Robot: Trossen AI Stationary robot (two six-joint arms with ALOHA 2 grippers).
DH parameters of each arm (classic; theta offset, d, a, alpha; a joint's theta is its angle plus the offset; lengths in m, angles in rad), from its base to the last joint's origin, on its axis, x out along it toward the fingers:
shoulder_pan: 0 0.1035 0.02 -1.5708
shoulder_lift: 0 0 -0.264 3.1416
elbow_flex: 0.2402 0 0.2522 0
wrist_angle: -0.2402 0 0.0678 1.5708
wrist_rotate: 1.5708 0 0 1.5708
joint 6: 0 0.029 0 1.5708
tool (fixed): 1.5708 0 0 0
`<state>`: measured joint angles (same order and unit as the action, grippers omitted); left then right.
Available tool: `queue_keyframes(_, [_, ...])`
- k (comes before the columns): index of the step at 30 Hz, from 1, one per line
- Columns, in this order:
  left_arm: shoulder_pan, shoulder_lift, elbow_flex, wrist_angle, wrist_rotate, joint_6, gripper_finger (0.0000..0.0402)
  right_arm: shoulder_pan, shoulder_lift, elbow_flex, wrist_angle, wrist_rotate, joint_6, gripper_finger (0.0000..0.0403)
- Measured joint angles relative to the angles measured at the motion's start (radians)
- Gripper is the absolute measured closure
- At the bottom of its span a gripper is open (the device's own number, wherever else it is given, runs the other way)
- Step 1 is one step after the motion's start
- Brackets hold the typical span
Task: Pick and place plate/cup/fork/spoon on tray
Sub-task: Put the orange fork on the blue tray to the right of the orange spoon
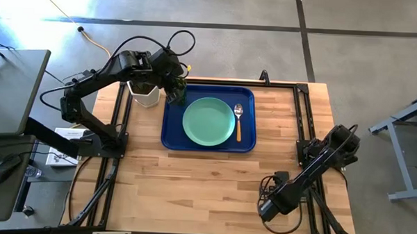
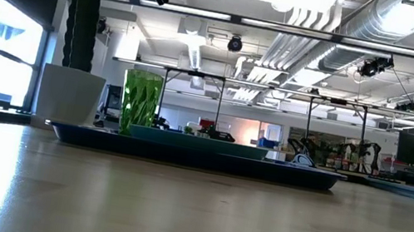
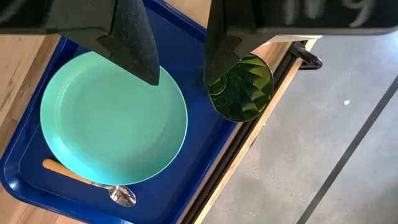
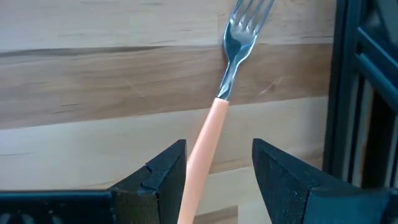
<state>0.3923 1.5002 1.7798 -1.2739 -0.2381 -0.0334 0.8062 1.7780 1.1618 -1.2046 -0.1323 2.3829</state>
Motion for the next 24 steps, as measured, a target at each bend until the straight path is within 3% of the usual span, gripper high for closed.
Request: queue_keyframes(24, [0.000,0.000,0.000,0.001,0.000,-0.018,0.0287,0.043,0.152,0.004,0.161,-0.034,0.008,0.0229])
